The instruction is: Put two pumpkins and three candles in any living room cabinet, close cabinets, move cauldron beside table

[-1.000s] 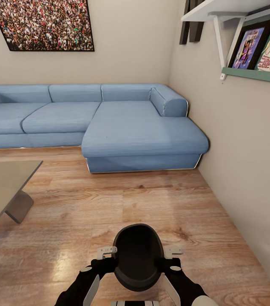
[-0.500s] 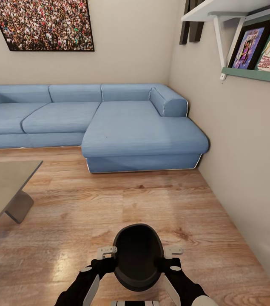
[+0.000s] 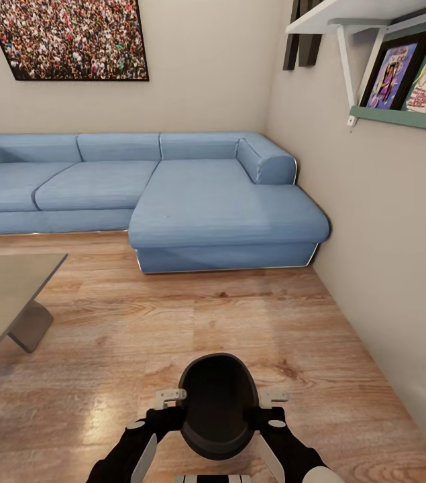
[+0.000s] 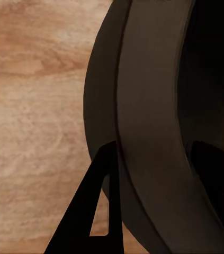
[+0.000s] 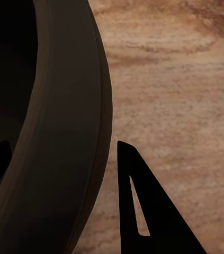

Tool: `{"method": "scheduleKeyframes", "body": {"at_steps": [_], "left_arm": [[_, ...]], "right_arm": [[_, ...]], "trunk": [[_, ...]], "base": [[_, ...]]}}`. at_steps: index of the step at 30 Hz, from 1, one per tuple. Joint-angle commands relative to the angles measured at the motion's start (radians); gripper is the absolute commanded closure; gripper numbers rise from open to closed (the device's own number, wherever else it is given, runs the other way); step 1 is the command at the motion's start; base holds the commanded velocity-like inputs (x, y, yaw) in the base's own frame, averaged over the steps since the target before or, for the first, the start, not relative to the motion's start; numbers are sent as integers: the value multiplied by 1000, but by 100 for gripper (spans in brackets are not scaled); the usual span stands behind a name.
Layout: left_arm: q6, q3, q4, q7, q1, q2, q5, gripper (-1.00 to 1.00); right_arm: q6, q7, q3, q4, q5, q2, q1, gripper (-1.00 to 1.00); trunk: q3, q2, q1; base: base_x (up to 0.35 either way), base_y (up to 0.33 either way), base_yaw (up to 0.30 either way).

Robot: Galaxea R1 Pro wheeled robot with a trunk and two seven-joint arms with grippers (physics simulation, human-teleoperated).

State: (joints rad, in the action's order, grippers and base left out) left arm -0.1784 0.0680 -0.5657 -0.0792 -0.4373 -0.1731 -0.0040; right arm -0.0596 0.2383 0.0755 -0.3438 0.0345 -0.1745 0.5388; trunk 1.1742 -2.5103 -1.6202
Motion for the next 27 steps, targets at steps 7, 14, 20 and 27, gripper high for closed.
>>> {"method": "scheduleKeyframes", "body": {"at_steps": [7,14,20,27], "left_arm": [[-8,6,-2,-20,0,-1,2,100],[-7,6,-2,-20,0,-1,1,100],[-8,6,-2,-21,0,-1,1,100],[-7,6,-2,-21,0,-1,2,100]], "right_arm": [[-6,10,6,9,7,0,-1,100],[-6,10,6,9,7,0,0,100],[-7,5,6,9,7,0,-1,100],[-9,-58,6,9,7,0,-1,100]], "trunk": [[1,0,0],[1,0,0],[1,0,0],[1,0,0]], "base": [[0,0,0],[0,0,0],[0,0,0],[0,0,0]]}}
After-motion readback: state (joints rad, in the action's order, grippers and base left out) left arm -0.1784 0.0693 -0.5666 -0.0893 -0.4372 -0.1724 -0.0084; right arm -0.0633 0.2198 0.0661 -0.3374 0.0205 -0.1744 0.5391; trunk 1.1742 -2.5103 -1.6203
